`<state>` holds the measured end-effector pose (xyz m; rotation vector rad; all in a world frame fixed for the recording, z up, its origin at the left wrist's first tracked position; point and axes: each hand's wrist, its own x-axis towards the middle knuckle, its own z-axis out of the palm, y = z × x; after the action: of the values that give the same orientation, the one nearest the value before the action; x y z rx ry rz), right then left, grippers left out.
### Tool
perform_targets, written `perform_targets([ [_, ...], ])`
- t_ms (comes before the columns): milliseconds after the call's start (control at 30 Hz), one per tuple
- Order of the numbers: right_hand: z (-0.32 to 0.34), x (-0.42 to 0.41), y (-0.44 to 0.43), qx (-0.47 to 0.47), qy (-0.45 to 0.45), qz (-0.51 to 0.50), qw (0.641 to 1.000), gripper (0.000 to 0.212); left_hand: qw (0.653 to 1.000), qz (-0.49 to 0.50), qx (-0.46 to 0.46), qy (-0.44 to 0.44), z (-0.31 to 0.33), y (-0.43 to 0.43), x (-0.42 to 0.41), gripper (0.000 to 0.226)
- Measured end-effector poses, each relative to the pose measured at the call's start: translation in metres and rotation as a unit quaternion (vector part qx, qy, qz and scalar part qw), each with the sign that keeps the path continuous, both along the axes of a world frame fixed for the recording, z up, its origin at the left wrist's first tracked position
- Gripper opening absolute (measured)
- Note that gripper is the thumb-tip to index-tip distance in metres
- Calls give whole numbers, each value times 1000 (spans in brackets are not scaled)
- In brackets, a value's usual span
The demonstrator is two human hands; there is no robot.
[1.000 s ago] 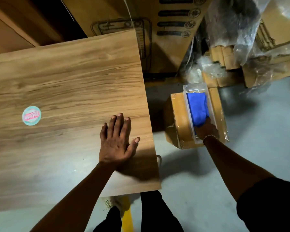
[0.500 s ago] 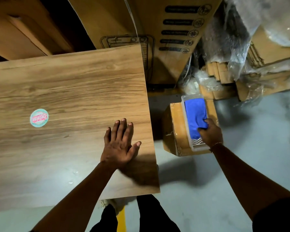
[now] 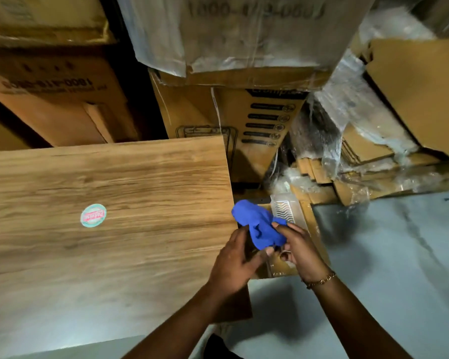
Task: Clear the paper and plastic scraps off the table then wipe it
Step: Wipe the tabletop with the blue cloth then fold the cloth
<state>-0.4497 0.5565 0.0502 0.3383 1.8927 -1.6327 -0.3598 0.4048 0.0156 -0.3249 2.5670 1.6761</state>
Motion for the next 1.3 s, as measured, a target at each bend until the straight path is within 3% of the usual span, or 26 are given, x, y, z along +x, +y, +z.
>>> perform_targets([
  [133,21,34,-38,53,40,96,993,30,997,67,-2,49,22,-40,28,46],
  [200,23,51,-58,145,140,155,967,36,994,83,-22,65,28,-66,47,46],
  [267,25,70,-76,251,275,169,912,31,991,104,-43,74,36,-94,69,43],
  [367,40,107,-110,226,367,168,886,65,985,111,-102,84,45,-135,108,48],
  [467,56,143,-157,253,377,309,836,77,980,89,-158,85,58,-180,151,53],
  [533,57,162,-189,272,390,376,795,58,976,94,-174,88,69,-213,183,50],
  [600,65,180,-222,253,400,386,792,38,971,129,-181,86,80,-248,217,44],
  [700,82,209,-275,232,437,405,769,37,958,209,-184,63,86,-296,275,36],
  [767,95,227,-308,219,457,432,746,41,960,235,-150,32,85,-320,312,29],
  [833,106,241,-336,212,452,463,733,38,964,259,-60,19,85,-341,339,22],
  [900,111,246,-357,197,439,491,726,31,951,303,35,41,91,-360,358,25],
  [1000,111,248,-376,182,417,543,706,16,930,343,108,69,103,-383,376,26],
  [1067,109,248,-389,196,412,579,676,16,926,348,127,73,105,-393,379,21],
  [1200,99,256,-429,143,365,665,636,63,956,276,89,37,99,-402,364,20],
  [1233,94,258,-439,124,358,673,635,60,961,262,85,37,99,-404,357,16],
  [1300,85,254,-461,103,362,667,643,31,961,260,85,52,101,-414,346,23],
])
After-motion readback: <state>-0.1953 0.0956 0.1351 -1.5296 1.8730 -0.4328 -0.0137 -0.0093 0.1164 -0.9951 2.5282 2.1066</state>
